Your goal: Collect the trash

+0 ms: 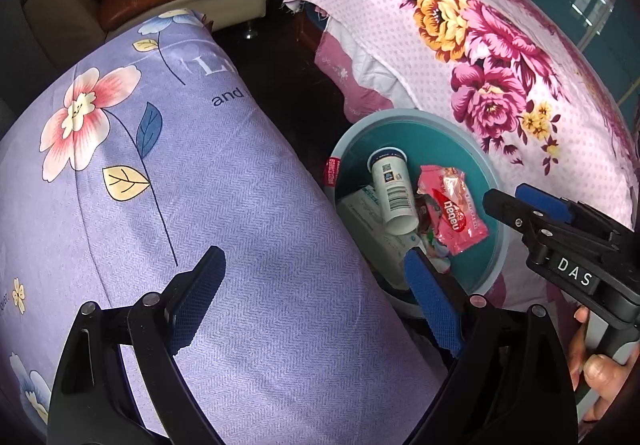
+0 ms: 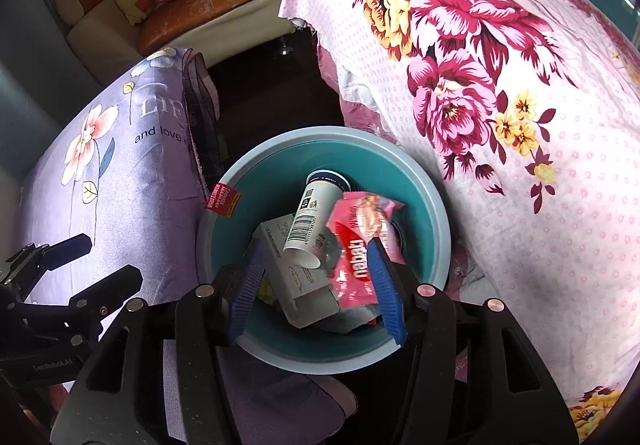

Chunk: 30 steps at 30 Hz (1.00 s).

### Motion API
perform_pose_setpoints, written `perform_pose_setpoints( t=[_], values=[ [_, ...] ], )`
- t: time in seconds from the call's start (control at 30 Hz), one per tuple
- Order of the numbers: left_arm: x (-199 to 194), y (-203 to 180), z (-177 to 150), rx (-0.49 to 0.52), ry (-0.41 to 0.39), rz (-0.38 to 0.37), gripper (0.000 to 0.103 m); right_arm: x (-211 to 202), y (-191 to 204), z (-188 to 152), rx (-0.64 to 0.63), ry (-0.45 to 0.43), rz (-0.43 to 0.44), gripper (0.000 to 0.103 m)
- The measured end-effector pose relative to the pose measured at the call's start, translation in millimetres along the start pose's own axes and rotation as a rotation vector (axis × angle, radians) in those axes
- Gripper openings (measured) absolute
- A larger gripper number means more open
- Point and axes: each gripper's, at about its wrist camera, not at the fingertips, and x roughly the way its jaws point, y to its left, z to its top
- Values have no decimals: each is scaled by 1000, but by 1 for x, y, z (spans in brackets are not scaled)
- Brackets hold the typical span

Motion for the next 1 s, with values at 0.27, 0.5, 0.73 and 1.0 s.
perform_pose_setpoints(
  t=[0.27, 0.5, 0.73, 1.0],
  values=[
    [-5, 13, -7, -25, -14, -5, 91, -5, 10, -2, -13, 5, -17, 75],
    [-20, 24, -14, -48, -30, -9, 91, -22, 22, -7, -36, -9, -31, 86],
    [-46, 38, -26, -86, -66, 27, 91, -42, 38, -21, -96, -19, -68, 94],
    [-74, 61, -46, -161, -92, 63, 95, -67, 54, -40, -158, -38, -83, 96]
  ],
)
